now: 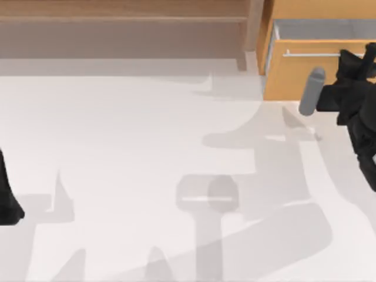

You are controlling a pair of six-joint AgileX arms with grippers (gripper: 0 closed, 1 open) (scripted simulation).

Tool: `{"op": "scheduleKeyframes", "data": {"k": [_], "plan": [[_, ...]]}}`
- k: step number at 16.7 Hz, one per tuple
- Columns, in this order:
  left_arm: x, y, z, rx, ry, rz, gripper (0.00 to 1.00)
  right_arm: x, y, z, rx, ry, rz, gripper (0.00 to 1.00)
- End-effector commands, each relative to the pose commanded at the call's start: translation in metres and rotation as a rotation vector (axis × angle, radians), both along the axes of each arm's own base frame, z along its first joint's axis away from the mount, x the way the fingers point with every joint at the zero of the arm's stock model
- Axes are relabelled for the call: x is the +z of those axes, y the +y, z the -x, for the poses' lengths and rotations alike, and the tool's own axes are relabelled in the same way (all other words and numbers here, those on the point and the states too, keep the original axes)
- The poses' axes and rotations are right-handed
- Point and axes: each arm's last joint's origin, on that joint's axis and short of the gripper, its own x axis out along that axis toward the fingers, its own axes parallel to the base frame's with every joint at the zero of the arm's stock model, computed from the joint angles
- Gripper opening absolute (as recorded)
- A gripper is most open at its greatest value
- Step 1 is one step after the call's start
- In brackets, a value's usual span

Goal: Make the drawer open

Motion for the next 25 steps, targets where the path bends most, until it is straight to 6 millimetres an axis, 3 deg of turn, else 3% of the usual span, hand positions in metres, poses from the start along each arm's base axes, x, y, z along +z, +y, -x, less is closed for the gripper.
{"op": "scheduleKeyframes", "data": {"k": [8,15,22,25], "plan": [[0.0,0.0,0.0,0.0,0.0,0.0,1.0,-0.001,0.0,0.059,-0.001,0.006,0.001,0.0],[0.0,0.0,0.0,0.0,0.0,0.0,1.0,0.0,0.001,0.065,-0.001,-0.002,0.0,0.0],[0.0,0.0,0.0,0.0,0.0,0.0,1.0,-0.001,0.001,0.12,-0.001,0.005,0.002,0.0],[0.0,0.0,0.0,0.0,0.0,0.0,1.0,-0.001,0.001,0.125,-0.001,0.002,0.001,0.0]]}}
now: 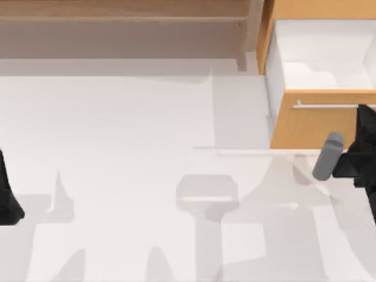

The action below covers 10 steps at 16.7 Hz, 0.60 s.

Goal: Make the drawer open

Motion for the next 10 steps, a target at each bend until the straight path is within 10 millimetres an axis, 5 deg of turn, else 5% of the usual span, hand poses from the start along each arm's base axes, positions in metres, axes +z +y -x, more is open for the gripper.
{"op": "scheduleKeyframes", "data": {"k": [2,10], "plan": [[0.0,0.0,0.0,0.0,0.0,0.0,1.0,0.0,0.0,0.0,0.0,0.0,0.0,0.0],[0.0,0.0,0.0,0.0,0.0,0.0,1.0,0.0,0.0,0.0,0.0,0.0,0.0,0.6]]}}
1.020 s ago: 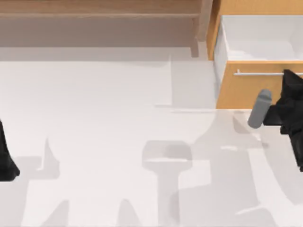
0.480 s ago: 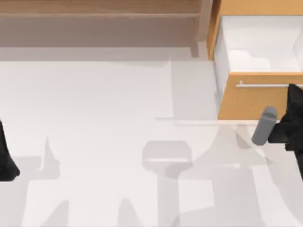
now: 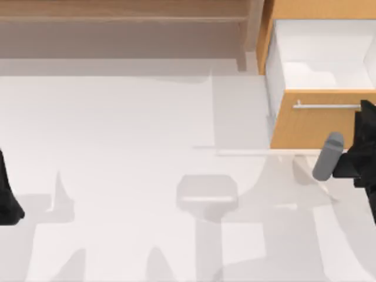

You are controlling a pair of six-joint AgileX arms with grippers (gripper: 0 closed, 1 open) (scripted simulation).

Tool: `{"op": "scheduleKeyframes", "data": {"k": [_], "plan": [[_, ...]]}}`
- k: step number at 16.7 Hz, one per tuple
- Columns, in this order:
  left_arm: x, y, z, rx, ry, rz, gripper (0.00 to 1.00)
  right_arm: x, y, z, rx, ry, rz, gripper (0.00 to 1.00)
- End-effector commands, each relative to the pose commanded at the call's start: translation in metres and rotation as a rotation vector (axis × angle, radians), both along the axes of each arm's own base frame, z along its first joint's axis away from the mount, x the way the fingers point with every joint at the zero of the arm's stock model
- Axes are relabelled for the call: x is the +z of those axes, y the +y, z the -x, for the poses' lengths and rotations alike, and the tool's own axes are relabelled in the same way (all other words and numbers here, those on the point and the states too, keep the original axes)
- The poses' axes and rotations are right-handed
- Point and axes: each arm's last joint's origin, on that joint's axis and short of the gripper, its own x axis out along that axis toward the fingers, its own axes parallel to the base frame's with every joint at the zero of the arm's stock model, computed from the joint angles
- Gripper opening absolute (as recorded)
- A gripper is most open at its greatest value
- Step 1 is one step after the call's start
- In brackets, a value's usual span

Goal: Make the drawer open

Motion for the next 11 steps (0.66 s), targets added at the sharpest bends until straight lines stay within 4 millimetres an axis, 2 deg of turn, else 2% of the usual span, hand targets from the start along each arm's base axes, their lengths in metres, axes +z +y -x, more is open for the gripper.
{"op": "scheduleKeyframes", "data": {"k": [5,11], "plan": [[0.0,0.0,0.0,0.0,0.0,0.0,1.0,0.0,0.0,0.0,0.0,0.0,0.0,0.98],[0.0,0.0,0.0,0.0,0.0,0.0,1.0,0.0,0.0,0.0,0.0,0.0,0.0,1.0]]}}
